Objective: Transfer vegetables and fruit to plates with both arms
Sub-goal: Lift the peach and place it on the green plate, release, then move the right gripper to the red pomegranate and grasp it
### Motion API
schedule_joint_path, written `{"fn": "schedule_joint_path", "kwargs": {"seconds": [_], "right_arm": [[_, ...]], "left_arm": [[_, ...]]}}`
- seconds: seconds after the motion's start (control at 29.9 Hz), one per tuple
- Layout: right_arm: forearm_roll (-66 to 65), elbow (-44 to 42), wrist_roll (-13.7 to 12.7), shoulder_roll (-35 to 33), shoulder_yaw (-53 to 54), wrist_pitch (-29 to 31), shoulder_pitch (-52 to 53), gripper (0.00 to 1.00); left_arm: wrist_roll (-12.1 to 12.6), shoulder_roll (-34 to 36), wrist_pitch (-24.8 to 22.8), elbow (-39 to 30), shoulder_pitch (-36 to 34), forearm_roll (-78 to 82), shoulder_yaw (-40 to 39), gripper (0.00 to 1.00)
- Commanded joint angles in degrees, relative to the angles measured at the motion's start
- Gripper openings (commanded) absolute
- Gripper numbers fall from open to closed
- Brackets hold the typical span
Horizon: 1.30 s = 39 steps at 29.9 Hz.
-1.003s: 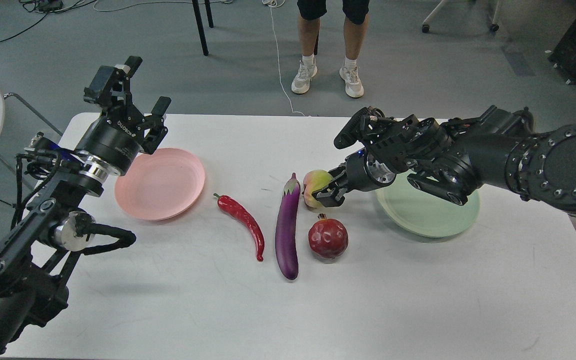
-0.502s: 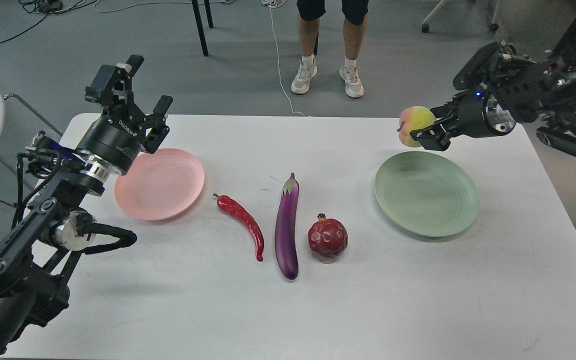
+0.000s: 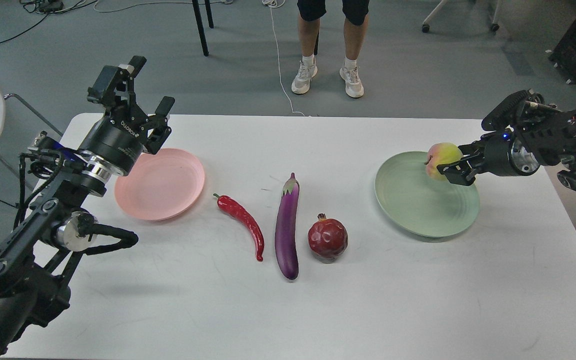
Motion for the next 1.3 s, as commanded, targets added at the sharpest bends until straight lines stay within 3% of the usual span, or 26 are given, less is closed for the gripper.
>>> {"fn": "schedule_joint_path", "kwargs": {"seconds": [0.0,0.13,0.27,0.33,0.5,0.67,0.8,1.0,1.27], "right_arm": [[0.17,-0.71,0.0,0.84,0.18,-0.05,-1.03,0.53],[0.17,-0.8,0.0,0.93,0.88,-0.05,-1.65,0.76],[0.26,-0.8,0.0,0.84,0.97,-0.05,-1.56,0.85],[0.35,-0.62,0.0,0.84,1.32,-0.05,-1.47,0.96],[0.96,1.74,0.0,-0.12,4.3,0.22,0.98,0.98],[1.05,13.85,0.0,-2.15,5.54,1.01,11.42,0.99],[1.14,23.62,0.0,-1.45,5.37,5.92,18.11,0.99],[4.65,30.84,0.0,4.7,4.93,9.36,20.5,0.99],[6.94,28.57,0.0,15.86,-0.25,8.66,19.62,0.99]], "left_arm": [[0.0,0.04,0.0,0.1,0.0,0.0,0.0,0.98],[0.0,-0.05,0.0,0.1,0.0,0.0,0.08,0.98],[0.0,-0.13,0.09,0.01,0.0,0.0,0.08,0.98],[0.09,-0.13,0.09,0.01,0.0,0.09,0.08,0.98],[0.09,-0.05,0.18,0.01,0.0,0.0,0.08,0.98],[0.09,0.22,0.09,0.01,0.0,0.09,0.08,0.98],[0.18,0.31,0.09,-0.6,-0.09,0.09,0.08,0.98],[0.27,0.92,0.62,-1.75,0.09,0.0,0.17,0.98],[0.27,0.92,1.15,-1.92,0.26,0.0,0.17,0.98]]}}
